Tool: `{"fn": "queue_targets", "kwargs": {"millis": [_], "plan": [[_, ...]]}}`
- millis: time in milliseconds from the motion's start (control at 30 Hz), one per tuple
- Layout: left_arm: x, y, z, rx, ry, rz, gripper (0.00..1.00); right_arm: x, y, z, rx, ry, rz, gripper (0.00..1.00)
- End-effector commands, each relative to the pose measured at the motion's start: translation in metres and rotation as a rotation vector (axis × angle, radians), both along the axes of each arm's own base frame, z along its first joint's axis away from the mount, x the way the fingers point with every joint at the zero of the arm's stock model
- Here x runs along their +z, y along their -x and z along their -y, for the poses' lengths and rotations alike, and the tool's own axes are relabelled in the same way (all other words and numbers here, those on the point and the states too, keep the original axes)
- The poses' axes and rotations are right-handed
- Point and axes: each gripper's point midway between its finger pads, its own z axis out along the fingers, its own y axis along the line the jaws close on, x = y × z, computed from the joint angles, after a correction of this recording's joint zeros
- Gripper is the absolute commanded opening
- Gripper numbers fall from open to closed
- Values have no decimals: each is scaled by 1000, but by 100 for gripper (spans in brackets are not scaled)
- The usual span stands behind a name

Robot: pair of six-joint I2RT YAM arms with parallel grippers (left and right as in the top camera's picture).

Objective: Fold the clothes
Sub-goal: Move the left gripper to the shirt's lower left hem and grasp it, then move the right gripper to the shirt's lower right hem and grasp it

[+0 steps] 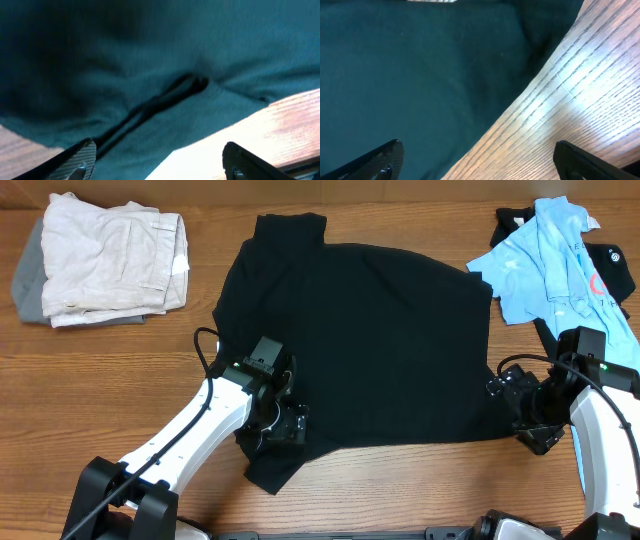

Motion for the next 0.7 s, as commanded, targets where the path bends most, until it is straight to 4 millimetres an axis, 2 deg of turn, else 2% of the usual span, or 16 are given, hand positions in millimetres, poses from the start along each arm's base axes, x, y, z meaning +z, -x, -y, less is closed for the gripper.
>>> {"fn": "queue_targets", "kwargs": {"millis": [0, 167, 367, 467, 533, 667], "plan": [[-4, 1, 2, -96, 12, 18, 83, 1, -1, 0, -8, 0, 9, 100], [-8, -2, 16, -195, 88, 31, 85, 1, -5, 1, -8, 4, 23, 100], [-26, -4, 21, -263, 106, 11, 84, 1, -5, 1, 18, 8, 27, 100], [-29, -1, 29, -304, 157, -2, 80, 1, -5, 1, 37, 11, 31, 100], [-29, -1, 29, -309, 161, -2, 75, 1, -5, 1, 37, 10, 31, 100], [-28, 0, 30, -314, 165, -5, 72, 1, -7, 2, 36, 14, 39, 100]]}}
